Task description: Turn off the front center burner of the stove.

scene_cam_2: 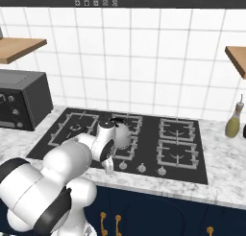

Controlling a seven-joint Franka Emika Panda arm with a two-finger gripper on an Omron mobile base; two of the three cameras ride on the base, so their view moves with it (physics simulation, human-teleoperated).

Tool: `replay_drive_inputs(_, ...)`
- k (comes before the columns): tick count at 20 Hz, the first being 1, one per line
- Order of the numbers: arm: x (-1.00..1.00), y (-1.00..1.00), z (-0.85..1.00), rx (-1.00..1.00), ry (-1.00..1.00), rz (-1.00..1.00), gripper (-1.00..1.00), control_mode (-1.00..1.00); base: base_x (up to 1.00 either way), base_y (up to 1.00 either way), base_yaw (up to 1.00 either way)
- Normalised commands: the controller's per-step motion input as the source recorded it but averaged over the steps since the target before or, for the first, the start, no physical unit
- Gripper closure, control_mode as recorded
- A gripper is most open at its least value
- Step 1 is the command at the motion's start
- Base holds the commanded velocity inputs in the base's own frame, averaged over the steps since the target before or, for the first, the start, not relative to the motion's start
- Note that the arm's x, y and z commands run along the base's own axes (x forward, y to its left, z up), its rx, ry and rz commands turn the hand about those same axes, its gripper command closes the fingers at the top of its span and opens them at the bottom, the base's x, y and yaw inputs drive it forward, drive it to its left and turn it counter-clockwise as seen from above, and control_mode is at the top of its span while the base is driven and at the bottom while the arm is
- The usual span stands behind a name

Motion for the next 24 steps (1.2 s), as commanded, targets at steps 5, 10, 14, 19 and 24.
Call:
replay_drive_inputs(5, 0.12, 0.0, -0.01, 0.0, 0.0, 0.0, 1.0, -1.0, 0.0, 0.0, 0.0)
replay_drive_inputs(10, 0.01, 0.0, -0.02, 0.0, 0.01, 0.01, 1.0, -1.0, 0.0, 0.0, 0.0)
replay_drive_inputs(14, 0.0, 0.0, -0.02, 0.0, 0.0, 0.0, 1.0, -1.0, 0.0, 0.0, 0.0)
replay_drive_inputs(19, 0.0, 0.0, -0.08, 0.0, 0.02, -0.03, 1.0, -1.0, 0.0, 0.0, 0.0)
replay_drive_inputs(24, 0.0, 0.0, -0.03, 0.01, 0.11, -0.29, 1.0, -1.0, 0.0, 0.0, 0.0)
